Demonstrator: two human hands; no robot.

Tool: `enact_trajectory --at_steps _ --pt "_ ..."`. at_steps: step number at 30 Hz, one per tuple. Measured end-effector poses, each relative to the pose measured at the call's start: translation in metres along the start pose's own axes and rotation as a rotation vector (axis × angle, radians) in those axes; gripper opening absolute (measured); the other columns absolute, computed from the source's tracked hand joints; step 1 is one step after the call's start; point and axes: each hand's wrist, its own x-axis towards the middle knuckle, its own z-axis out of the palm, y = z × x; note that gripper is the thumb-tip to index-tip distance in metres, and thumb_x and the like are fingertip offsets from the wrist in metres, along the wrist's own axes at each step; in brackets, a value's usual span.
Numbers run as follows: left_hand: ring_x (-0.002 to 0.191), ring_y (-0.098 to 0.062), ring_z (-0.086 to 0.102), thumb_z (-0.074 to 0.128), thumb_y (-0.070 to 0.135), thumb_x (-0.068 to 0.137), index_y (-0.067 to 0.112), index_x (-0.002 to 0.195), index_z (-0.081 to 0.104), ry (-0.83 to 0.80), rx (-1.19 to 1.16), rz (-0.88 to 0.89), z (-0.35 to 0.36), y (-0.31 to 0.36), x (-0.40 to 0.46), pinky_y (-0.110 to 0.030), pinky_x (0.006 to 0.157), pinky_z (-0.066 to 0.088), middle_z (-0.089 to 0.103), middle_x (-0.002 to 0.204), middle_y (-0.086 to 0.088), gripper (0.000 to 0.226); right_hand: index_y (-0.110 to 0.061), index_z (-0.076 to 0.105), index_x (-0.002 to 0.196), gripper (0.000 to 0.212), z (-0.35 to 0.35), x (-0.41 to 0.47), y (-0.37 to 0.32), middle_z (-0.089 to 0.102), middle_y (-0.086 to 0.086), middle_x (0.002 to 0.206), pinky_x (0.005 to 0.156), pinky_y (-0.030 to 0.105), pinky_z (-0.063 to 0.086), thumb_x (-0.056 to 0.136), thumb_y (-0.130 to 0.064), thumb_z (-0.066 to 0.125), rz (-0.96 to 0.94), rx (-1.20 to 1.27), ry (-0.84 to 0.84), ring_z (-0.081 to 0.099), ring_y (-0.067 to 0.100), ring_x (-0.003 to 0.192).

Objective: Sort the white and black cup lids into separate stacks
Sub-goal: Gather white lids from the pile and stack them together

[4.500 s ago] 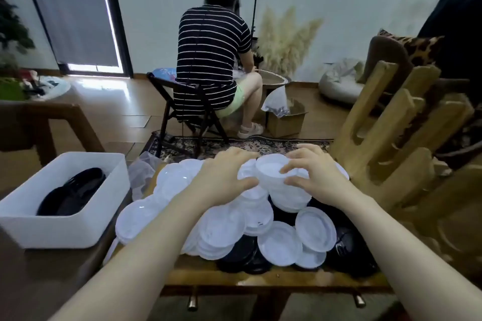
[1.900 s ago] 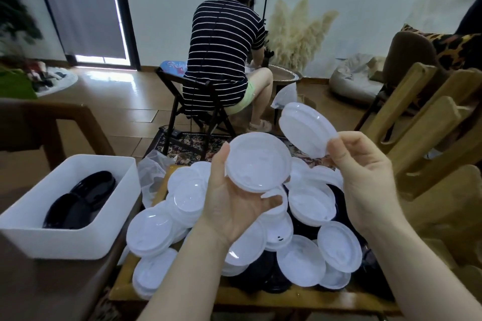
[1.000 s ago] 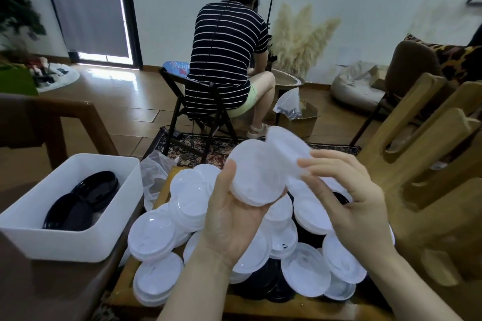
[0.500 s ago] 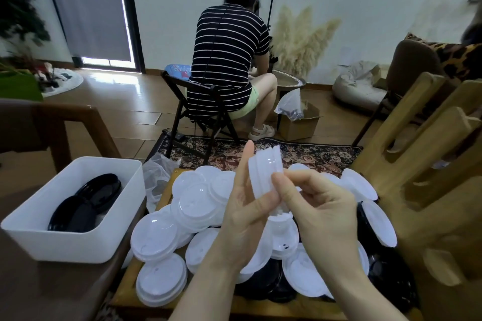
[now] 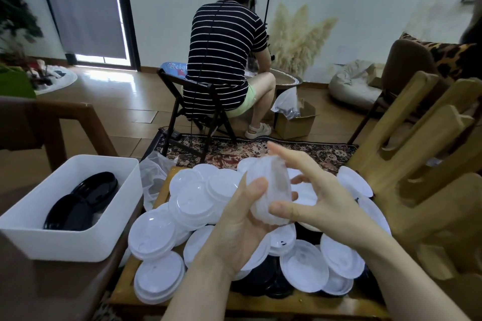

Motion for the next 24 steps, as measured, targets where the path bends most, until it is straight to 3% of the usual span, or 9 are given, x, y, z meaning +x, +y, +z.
enact_trajectory --at_steps 2,8,12,15,17,20,24 --pt "0.132 -0.035 0.053 0.081 0.056 0.072 0.020 0.146 0.047 0.026 0.032 0.001 0.001 0.002 -0.003 -0.046 0.099 0.052 0.055 0.143 -0.016 0.089 -0.046 0.041 0.142 0.074 -0.002 0.001 -0.001 0.044 -0.021 0.140 0.101 0.029 0.042 0.079 -0.035 0.078 -0.018 -0.031 -0.071 0.039 0.005 0.134" --pt "0.125 -0.027 0.060 0.084 0.052 0.070 0.023 0.148 0.043 0.038 0.072 0.038 0.004 0.004 -0.007 -0.036 0.090 0.056 0.059 0.140 -0.010 0.092 -0.042 0.042 0.142 0.068 0.011 0.001 -0.001 0.045 -0.021 0.143 0.107 0.030 0.041 0.082 -0.035 0.072 0.012 0.109 -0.043 0.039 0.001 0.135" --pt "0.131 -0.023 0.056 0.070 0.047 0.081 0.020 0.151 0.037 0.079 0.101 0.049 0.005 0.001 -0.011 -0.037 0.102 0.052 0.056 0.144 -0.007 0.082 -0.043 0.043 0.140 0.064 0.020 0.001 0.002 0.049 -0.023 0.139 0.110 0.023 0.038 0.082 -0.041 0.071 0.032 0.106 -0.013 0.041 -0.001 0.134" --pt "0.112 -0.021 0.065 0.066 0.048 0.082 0.014 0.147 0.044 0.104 0.094 0.034 0.005 0.005 -0.015 -0.032 0.086 0.056 0.063 0.132 -0.009 0.076 -0.039 0.045 0.139 0.065 0.027 0.002 0.002 0.051 -0.020 0.139 0.106 0.015 0.037 0.080 -0.041 0.071 0.024 0.189 0.029 0.042 -0.002 0.133" --pt "0.101 -0.018 0.067 0.064 0.050 0.080 0.015 0.137 0.055 0.126 0.086 0.041 0.001 0.009 -0.017 -0.031 0.078 0.054 0.068 0.121 -0.005 0.068 -0.038 0.042 0.142 0.075 0.031 0.007 0.004 0.048 -0.016 0.143 0.104 0.014 0.038 0.075 -0.043 0.074 0.024 0.236 -0.044 0.043 -0.002 0.134" --pt "0.116 -0.016 0.065 0.063 0.052 0.079 0.018 0.132 0.061 0.179 0.054 0.055 -0.006 0.013 -0.020 -0.033 0.090 0.054 0.069 0.126 -0.001 0.063 -0.042 0.038 0.145 0.082 0.037 0.017 0.004 0.044 -0.013 0.146 0.109 0.022 0.038 0.073 -0.042 0.078 0.000 0.174 -0.139 0.041 0.003 0.137" --pt "0.122 -0.020 0.063 0.054 0.059 0.087 0.024 0.133 0.058 0.191 0.060 0.051 -0.010 0.025 -0.021 -0.041 0.099 0.053 0.068 0.130 -0.003 0.058 -0.043 0.041 0.141 0.074 0.045 0.031 -0.004 0.047 -0.015 0.139 0.105 0.023 0.043 0.077 -0.040 0.076 -0.015 0.146 -0.054 0.044 0.004 0.132"
